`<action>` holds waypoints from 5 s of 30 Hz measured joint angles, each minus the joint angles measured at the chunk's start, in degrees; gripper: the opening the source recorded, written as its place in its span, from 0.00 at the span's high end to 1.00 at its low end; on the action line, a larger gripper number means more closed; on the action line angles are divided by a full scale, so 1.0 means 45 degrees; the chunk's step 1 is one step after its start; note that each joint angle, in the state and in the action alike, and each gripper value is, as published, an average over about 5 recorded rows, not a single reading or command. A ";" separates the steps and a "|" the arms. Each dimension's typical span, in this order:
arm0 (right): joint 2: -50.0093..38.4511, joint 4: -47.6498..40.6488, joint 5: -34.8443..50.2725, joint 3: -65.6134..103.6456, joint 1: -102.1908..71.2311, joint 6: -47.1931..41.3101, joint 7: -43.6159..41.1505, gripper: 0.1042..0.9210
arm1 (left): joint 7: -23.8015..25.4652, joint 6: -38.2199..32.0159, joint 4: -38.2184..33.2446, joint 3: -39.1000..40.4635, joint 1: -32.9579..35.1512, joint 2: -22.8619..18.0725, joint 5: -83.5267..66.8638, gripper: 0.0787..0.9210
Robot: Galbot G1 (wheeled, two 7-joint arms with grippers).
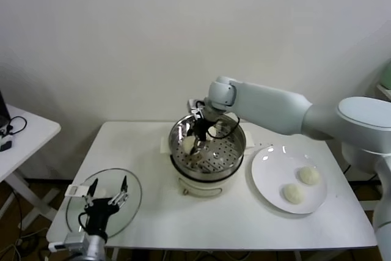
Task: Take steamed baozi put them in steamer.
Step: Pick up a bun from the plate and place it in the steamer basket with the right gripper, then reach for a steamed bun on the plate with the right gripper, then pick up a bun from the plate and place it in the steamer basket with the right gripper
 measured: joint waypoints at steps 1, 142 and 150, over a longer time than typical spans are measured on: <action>-0.0001 -0.0018 -0.0032 0.0016 -0.0026 0.0006 -0.0018 0.27 | 0.0001 -0.0005 0.0001 0.0000 0.0009 0.0000 -0.0001 0.12; -0.8708 0.3695 -0.9050 0.4958 -0.4276 0.4988 -0.2702 0.30 | 0.0469 -0.0333 0.0224 0.0037 -0.0337 0.0019 -0.0368 0.12; -0.8215 0.5141 -1.0884 0.4708 -0.1677 0.7578 -0.2838 0.30 | 0.0472 -0.0319 0.0177 0.0090 -0.0274 0.0036 -0.0284 0.12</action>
